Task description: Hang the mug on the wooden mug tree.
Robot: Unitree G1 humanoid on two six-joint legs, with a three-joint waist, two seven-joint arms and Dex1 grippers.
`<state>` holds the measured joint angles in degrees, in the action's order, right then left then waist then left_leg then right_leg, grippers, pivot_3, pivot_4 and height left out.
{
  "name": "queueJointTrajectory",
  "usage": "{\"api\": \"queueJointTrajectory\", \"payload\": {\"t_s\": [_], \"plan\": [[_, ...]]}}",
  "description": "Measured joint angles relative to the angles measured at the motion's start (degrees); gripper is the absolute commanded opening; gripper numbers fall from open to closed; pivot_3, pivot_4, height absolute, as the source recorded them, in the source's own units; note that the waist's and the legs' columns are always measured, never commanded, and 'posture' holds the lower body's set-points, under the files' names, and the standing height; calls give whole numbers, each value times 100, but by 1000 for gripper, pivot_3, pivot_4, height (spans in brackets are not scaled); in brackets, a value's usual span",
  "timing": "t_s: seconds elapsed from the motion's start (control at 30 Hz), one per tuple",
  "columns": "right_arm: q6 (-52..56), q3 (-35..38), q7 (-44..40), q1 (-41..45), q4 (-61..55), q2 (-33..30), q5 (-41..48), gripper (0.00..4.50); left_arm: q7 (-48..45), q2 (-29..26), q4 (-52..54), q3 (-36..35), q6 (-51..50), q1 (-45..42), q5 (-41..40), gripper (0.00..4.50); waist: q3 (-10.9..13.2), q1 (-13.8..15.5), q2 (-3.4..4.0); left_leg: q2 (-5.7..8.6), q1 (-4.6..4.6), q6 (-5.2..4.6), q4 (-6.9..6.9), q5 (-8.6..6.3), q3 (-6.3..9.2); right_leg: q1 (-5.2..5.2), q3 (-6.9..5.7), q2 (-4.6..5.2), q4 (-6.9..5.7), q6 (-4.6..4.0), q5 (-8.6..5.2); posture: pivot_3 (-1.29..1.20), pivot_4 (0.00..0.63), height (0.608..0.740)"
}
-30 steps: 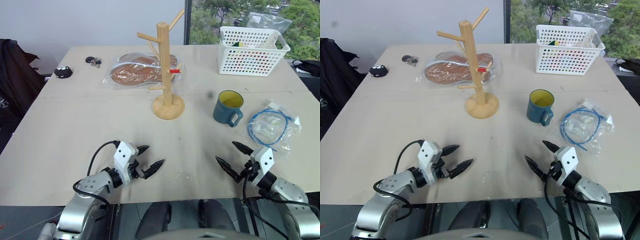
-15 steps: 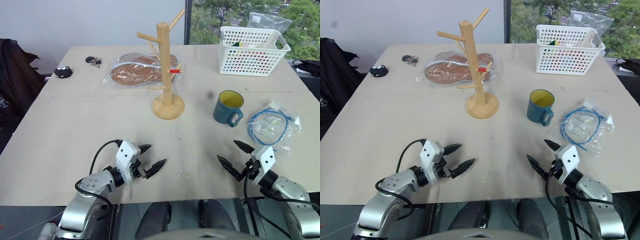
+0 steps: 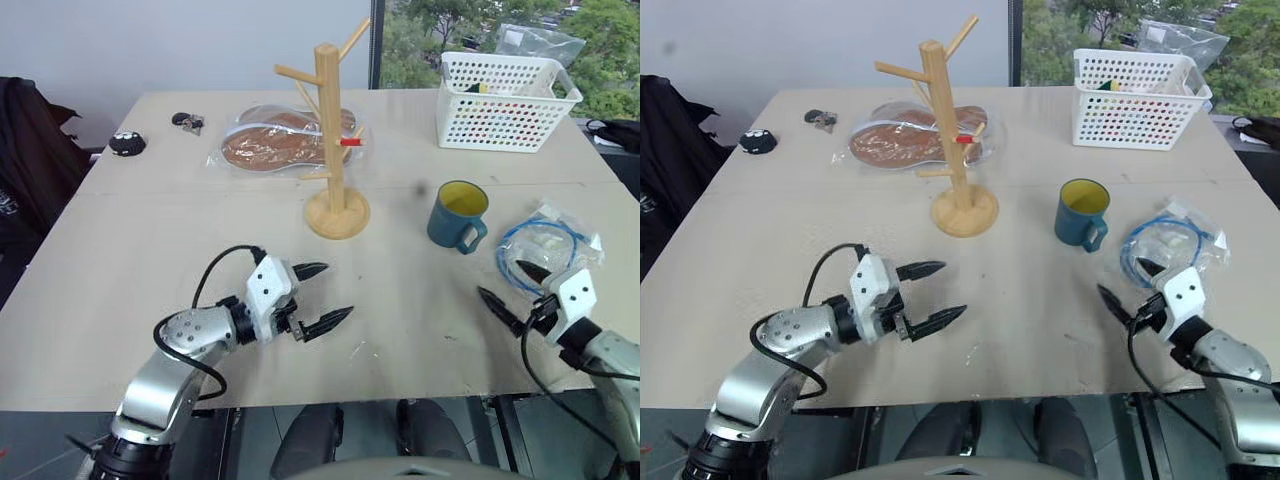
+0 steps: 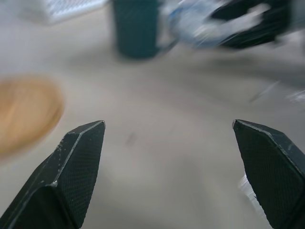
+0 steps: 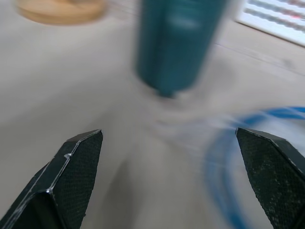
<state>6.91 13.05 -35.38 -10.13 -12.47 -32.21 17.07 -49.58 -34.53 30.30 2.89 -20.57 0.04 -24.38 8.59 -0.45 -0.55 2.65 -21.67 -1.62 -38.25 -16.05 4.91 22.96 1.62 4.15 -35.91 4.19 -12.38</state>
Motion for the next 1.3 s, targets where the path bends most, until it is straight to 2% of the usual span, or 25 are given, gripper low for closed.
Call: {"api": "queueJointTrajectory", "payload": {"t_s": [0.13,0.27,0.4,0.43,0.47,0.6,0.8,0.9,1.0,1.2,1.23,1.3], "plan": [[763,-105,163,155,265,-225,-234,4500,-308,-177,241,130,-290,-329,-379,4397,1,-23,3,-4,-1,1,4,1,0,4,1,-4,0,8,5,0,150,740],[1948,-67,165,498,144,-309,153,4500,-384,-288,394,212,-534,-607,-551,4397,-4,-34,-8,-5,15,-4,-1,-2,0,-21,1,-4,4,-10,-5,0,150,740],[2769,99,230,717,67,-289,503,2693,-290,-322,397,223,-641,-669,-502,4500,-4,-26,-10,-4,18,-4,-2,-1,1,-25,-1,-5,3,-9,-6,0,150,740],[2813,122,233,723,61,-294,514,2128,-277,-323,392,225,-641,-667,-490,4500,-4,-23,-10,-4,18,-4,-2,-1,2,-25,-2,-5,3,-6,-4,0,150,740],[2875,143,242,742,57,-305,518,1852,-263,-324,389,228,-639,-662,-448,4500,-4,-22,-10,-4,17,-4,-2,-2,4,-24,-4,-6,4,0,-1,0,150,740],[2841,128,322,804,112,-308,422,95,-261,-321,386,243,-632,-663,-394,4500,-3,-23,-10,-4,15,-4,-1,-1,3,-23,-4,-6,4,9,5,0,150,740],[2537,180,466,783,386,-536,112,28,-323,-318,209,305,-555,-803,-377,4500,-2,52,-12,6,10,-6,-7,-1,9,-26,-6,0,6,-5,-4,0,150,740],[2532,662,628,589,739,-932,-47,28,-394,-322,185,323,-541,-1033,-394,4500,0,173,-8,16,4,-6,-9,-1,15,-26,-10,5,8,-3,-3,0,150,740],[2668,1236,813,318,1093,-1168,-150,28,-408,-302,179,365,-566,-1149,-439,4500,1,167,-6,11,-3,-2,-5,1,16,-20,-12,2,11,10,5,0,150,740],[2810,1678,824,36,1339,-1336,-197,28,-439,-236,180,501,-614,-1274,-500,4500,5,106,0,3,0,-6,1,-1,10,-19,-11,-2,11,-4,-4,0,150,740],[2807,1679,784,14,1338,-1357,-203,476,-443,-236,180,548,-614,-1276,-500,4500,5,103,1,3,0,-6,1,-1,8,-19,-10,-1,11,-5,-4,0,150,740],[2810,1679,721,-19,1324,-1365,-208,970,-452,-235,180,604,-615,-1278,-500,4500,5,106,0,3,0,-7,0,-1,6,-19,-10,-1,11,-5,-5,0,150,740]]}}
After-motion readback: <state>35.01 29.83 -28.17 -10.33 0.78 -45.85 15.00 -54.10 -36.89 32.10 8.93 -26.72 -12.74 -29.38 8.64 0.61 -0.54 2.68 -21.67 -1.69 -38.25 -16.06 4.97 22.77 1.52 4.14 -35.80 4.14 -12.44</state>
